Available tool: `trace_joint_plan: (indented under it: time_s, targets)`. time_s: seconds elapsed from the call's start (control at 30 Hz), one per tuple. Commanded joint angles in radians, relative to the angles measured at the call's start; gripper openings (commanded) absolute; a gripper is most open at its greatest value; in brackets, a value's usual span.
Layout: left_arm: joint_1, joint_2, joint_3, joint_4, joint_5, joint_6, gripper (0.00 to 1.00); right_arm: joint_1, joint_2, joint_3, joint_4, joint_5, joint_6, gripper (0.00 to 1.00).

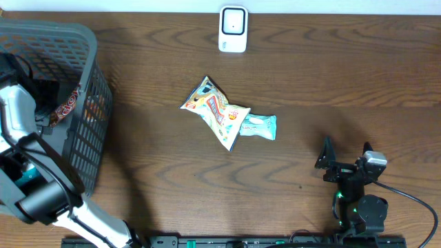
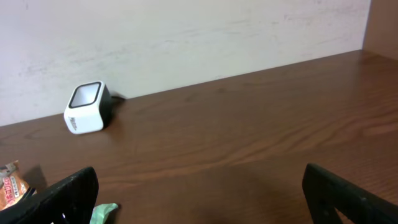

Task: Scan the item barcode
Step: 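Reach the left gripper into the basket and grasp the orange candy bar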

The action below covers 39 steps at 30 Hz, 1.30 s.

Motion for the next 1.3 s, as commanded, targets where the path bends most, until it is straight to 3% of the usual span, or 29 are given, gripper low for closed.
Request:
trace_joint_plan:
  time_s: [0.0,0.47,0.6,0.7,0.97,1.27]
  targets:
    - [0.004,0.044,-0.005,0.022,-0.006,-0.016,0.98,-0.004,-0.005,-0.002,-0.002,0.009,-0.014,0.99]
    - [0.004,0.174,-0.005,0.052,-0.009,-0.004,0.96,-0.004,-0.005,-0.002,-0.002,0.009,-0.014,0.99]
    - [0.004,0.175,-0.005,0.029,-0.01,0.054,0.38,-0.004,-0.005,-0.002,-0.002,0.009,-0.014,0.99]
    - [0.005,0.175,-0.005,-0.009,-0.01,0.087,0.08,-0.004,-0.005,-0.002,-0.002,0.009,-0.014,0.99]
    - [0.006,0.144,-0.003,-0.132,-0.008,0.095,0.07,-0.004,-0.005,-0.002,-0.002,0.009,-0.014,0.99]
    - [0.011,-0.143,0.01,-0.182,-0.006,0.117,0.08,-0.004,-0.005,-0.002,-0.002,0.009,-0.014,0.99]
